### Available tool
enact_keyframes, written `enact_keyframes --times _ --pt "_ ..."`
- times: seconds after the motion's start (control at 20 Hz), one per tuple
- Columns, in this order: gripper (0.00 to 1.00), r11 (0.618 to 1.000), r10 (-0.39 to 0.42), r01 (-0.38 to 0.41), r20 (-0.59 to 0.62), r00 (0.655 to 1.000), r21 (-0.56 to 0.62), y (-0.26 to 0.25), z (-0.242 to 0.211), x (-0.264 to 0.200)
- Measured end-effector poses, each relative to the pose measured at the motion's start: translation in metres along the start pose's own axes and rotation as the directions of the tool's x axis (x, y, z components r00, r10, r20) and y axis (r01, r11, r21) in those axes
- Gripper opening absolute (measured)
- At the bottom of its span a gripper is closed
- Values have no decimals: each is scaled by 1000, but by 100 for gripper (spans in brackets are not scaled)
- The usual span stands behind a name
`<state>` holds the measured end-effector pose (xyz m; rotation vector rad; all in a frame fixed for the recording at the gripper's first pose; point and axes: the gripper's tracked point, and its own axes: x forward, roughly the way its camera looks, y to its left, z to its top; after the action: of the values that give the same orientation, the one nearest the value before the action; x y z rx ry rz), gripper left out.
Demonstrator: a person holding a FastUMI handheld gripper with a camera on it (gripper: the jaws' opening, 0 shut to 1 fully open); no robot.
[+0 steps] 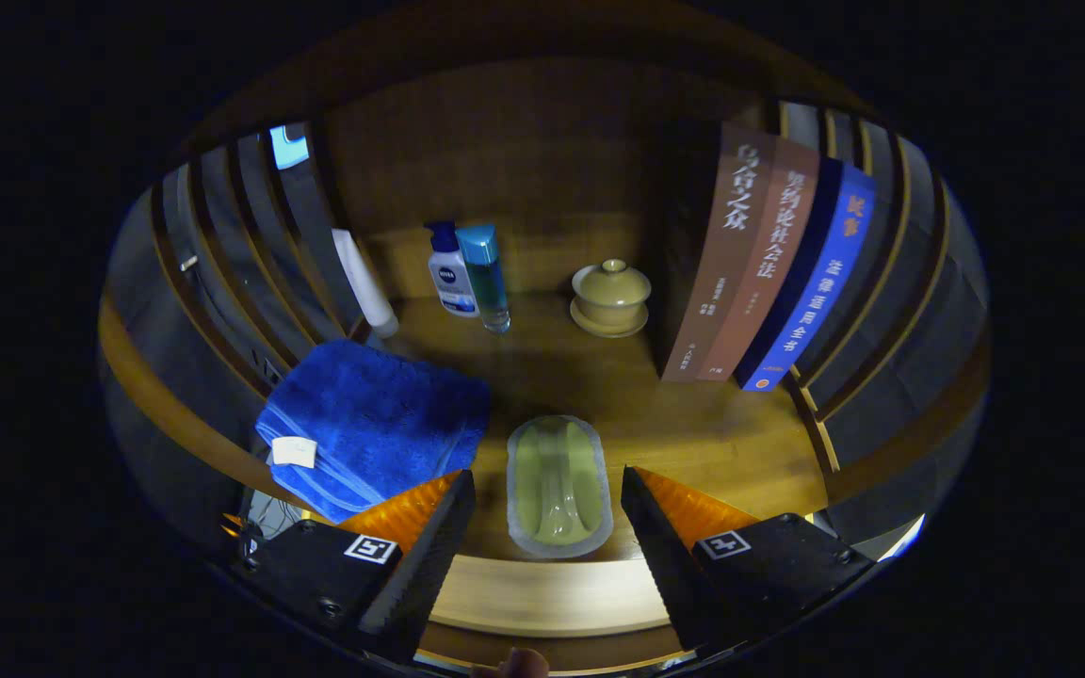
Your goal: Pull open the drawer, take out the items inside it, and place them on the countertop above the cabinet.
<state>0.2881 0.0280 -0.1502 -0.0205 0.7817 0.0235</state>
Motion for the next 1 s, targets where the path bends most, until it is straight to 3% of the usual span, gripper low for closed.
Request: enact_keyframes --times 0.2,0.35,0.75,1.0 --pt "100 998 -54 57 128 990 -21 -1 -12 -41" --pt "100 998 -54 55 240 969 3 17 -24 -78" --pt "100 997 -26 58 528 849 -43 34 -66 -162" --pt "99 996 -45 84 595 803 -39 14 -128 -193"
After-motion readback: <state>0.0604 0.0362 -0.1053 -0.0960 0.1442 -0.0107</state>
